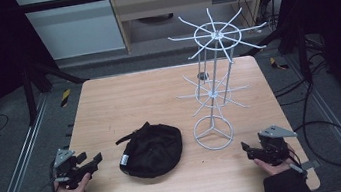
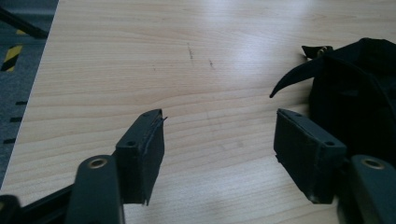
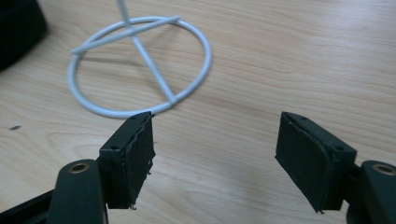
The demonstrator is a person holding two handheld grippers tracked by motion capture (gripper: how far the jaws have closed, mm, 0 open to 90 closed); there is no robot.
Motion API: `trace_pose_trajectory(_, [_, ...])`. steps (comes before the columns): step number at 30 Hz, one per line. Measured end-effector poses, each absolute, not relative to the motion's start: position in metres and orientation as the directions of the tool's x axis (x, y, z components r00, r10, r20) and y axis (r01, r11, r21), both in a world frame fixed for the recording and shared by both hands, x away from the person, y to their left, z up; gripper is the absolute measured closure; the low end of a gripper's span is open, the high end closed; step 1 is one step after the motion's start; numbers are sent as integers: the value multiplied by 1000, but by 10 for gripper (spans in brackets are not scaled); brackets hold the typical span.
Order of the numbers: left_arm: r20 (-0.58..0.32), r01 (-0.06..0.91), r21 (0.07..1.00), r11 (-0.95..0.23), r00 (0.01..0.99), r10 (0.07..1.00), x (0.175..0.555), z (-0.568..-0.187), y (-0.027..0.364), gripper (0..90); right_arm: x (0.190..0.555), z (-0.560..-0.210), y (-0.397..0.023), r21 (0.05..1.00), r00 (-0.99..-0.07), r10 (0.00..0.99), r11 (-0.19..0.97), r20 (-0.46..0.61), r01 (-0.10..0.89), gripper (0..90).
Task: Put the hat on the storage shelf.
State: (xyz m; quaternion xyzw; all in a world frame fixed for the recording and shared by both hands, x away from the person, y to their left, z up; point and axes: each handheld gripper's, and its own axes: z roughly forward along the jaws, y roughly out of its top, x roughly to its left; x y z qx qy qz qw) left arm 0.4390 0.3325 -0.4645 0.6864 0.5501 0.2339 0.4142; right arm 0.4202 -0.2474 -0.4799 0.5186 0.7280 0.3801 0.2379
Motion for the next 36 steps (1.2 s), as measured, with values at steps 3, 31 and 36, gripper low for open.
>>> trace_pose_trajectory(3, [-137, 555, 830, -53, 296, 945, 436, -462, 329, 368, 417, -477, -238, 809, -380, 924, 192, 43, 556, 277])
trace_pose_trajectory(31, [-152, 523, 845, -109, 429, 890, 418, -440, 281, 519, 408, -455, -133, 838, -602, 798, 311, 26, 448, 363])
trace_pose_trajectory(36, [-114, 544, 821, -174, 455, 883, 424, -445, 266, 520, 411, -455, -124, 844, -612, 790, 310, 27, 438, 379])
